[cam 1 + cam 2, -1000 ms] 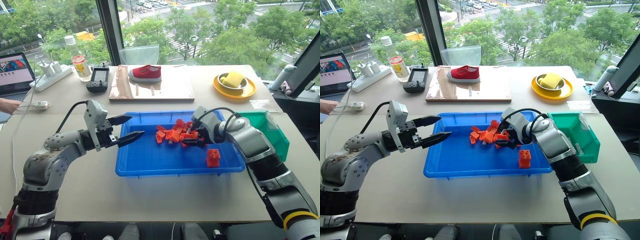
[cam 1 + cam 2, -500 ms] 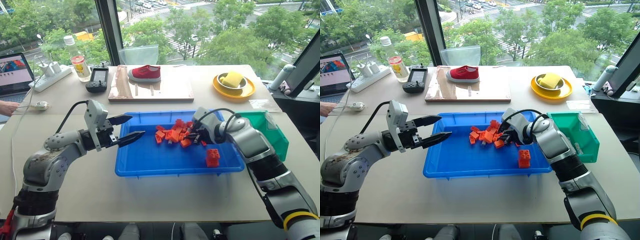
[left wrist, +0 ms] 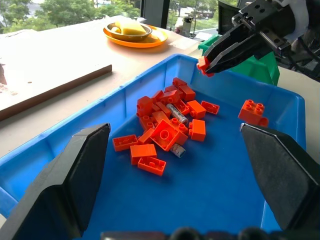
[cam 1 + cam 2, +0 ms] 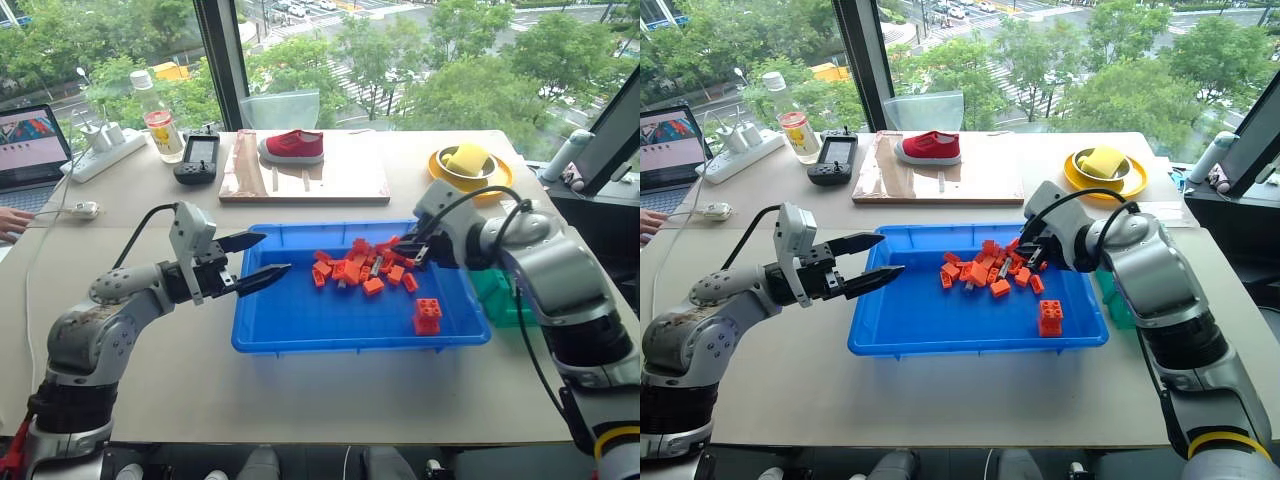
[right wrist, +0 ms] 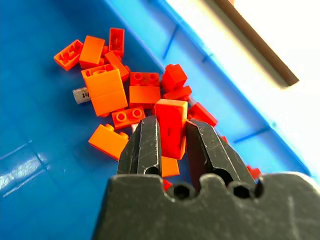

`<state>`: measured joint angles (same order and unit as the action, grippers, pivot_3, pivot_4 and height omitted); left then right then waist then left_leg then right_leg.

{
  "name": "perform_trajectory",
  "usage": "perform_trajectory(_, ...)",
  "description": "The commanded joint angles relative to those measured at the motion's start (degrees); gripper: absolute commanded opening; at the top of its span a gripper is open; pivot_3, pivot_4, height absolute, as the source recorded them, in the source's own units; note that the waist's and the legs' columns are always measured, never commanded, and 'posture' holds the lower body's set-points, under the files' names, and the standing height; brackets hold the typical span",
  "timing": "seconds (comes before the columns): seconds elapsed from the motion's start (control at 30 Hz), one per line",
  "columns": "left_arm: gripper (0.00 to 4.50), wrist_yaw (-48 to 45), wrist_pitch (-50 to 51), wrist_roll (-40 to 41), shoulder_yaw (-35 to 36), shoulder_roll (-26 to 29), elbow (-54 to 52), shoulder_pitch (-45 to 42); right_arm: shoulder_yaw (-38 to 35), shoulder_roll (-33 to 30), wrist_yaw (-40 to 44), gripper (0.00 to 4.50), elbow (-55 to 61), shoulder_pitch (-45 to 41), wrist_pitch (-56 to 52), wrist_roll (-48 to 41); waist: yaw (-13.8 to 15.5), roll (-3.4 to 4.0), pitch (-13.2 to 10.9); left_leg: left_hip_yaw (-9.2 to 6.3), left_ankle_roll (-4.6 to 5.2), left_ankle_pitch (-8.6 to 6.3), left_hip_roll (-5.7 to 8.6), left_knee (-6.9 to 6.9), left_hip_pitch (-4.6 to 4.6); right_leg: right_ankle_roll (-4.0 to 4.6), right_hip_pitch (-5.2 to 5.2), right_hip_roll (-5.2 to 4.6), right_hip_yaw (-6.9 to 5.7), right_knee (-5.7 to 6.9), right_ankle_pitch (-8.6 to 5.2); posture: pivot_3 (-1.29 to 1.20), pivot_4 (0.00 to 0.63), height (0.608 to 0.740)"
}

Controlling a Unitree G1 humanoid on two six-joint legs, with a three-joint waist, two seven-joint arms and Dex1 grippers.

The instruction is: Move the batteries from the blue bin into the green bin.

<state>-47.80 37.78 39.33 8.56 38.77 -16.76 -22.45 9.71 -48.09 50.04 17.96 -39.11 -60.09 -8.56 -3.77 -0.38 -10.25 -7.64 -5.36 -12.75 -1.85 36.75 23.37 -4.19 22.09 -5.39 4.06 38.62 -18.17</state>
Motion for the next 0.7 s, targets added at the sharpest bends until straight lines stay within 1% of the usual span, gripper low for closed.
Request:
perform_trajectory(0.03, 4.5, -0.31, -0.14, 0.59, 0.73, 0.48, -1.14, -0.6, -1.73, -2.91, 0.06, 0.41, 5.75, 3.09, -2.75, -1.81, -0.08, 0.0, 0.0, 0.01, 0.0, 0.0, 0.0, 0.0, -0.01, 0.0, 0.01, 0.0, 0.02, 0.01, 0.0, 0.0, 0.15, 0.74)
perform_trajectory(0.07, 4.5, -0.45, -0.21, 0.51, 0.53, 0.47, -1.08, -0.57, -1.7, -3.21, -0.15, 0.41, 6.42, 3.73, -3.07, -2.11, -0.22, 0.0, 0.0, 0.01, 0.0, 0.0, -0.01, 0.0, -0.01, 0.0, 0.01, 0.0, 0.02, 0.03, 0.0, 0.0, 0.15, 0.74)
perform_trajectory(0.13, 4.5, -0.54, -0.24, 0.47, 0.25, 0.33, -1.01, -0.67, -1.78, -3.21, -1.1, 1.42, 6.98, 4.2, -3.78, -2.5, -0.49, 0.0, 0.0, 0.02, 0.02, -0.01, -0.03, 0.0, -0.05, 0.0, 0.03, 0.03, 0.03, 0.05, 0.0, 0.0, 0.15, 0.74)
perform_trajectory(0.17, 4.5, -0.5, -0.21, 0.49, 0.19, 0.25, -0.94, -0.83, -1.69, -3.32, -1.43, 1.55, 6.96, 4.35, -3.83, -2.52, -0.53, 0.0, 0.0, 0.02, 0.02, -0.01, -0.03, 0.0, -0.06, 0.0, 0.03, 0.04, 0.03, 0.05, 0.0, 0.0, 0.15, 0.74)
perform_trajectory(0.2, 4.5, -0.47, -0.18, 0.53, 0.18, 0.21, -0.88, -0.98, -1.66, -3.38, -1.73, 1.86, 6.86, 4.43, -3.89, -2.55, -0.45, 0.0, 0.0, 0.02, 0.02, -0.01, -0.04, -0.01, -0.08, 0.0, 0.03, 0.04, 0.04, 0.07, 0.0, 0.0, 0.15, 0.74)
perform_trajectory(0.27, 4.5, -0.49, -0.19, 0.56, 0.15, 0.24, -0.77, -1.14, -1.58, -3.35, -2.35, 2.61, 6.58, 4.33, -3.94, -2.43, -0.25, 0.0, 0.0, 0.02, 0.02, -0.01, -0.03, -0.01, -0.07, 0.0, 0.03, 0.04, 0.04, 0.07, 0.0, 0.0, 0.15, 0.74)
perform_trajectory(0.3, 4.5, -0.54, -0.21, 0.58, 0.14, 0.27, -0.76, -1.12, -1.62, -2.91, -2.96, 2.87, 6.1, 3.71, -4.06, -2.35, -0.21, 0.0, 0.0, 0.02, 0.02, -0.01, -0.02, 0.0, -0.05, 0.0, 0.02, 0.03, 0.04, 0.06, 0.0, 0.0, 0.15, 0.74)
perform_trajectory(0.4, 4.5, -0.73, -0.21, 0.66, 0.22, 0.41, -0.68, -1.08, -1.63, -0.3, -4.64, 3.96, 4.46, 0.28, -4.28, -2.72, -0.21, -0.01, -0.01, 0.02, 0.01, 0.0, -0.02, 0.0, -0.04, 0.0, 0.02, 0.01, 0.03, 0.05, 0.0, 0.0, 0.15, 0.74)
perform_trajectory(0.53, 4.5, -0.66, -0.17, 0.63, 0.06, 0.3, -0.64, -1.06, 1.64, 5.82, -8.93, 3.96, -3.54, -6.14, -1.18, 0.08, -0.67, -0.01, -0.01, 0.03, 0.01, 0.0, -0.05, 0.0, -0.11, 0.0, 0.03, 0.06, 0.04, 0.1, 0.0, 0.0, 0.15, 0.74)
perform_trajectory(0.67, 4.5, -0.53, -0.16, 0.64, -0.13, 0.16, -0.71, -1.08, 4.16, 9.46, -10.4, 3.96, -11.01, -9.11, 3.06, 1.87, -0.37, -0.01, 0.0, 0.02, 0.01, 0.0, -0.04, -0.02, -0.09, 0.0, 0.03, 0.05, 0.03, 0.1, 0.0, 0.0, 0.15, 0.74)
perform_trajectory(0.7, 4.5, -0.47, -0.18, 0.64, -0.1, 0.13, -0.72, -1.07, 5.21, 10.84, -11.32, 3.96, -15.48, -10.23, 4.17, 3.01, -0.27, -0.01, -0.01, 0.02, 0.0, 0.0, -0.03, -0.02, -0.06, 0.0, 0.03, 0.03, 0.02, 0.09, 0.0, 0.0, 0.15, 0.74)
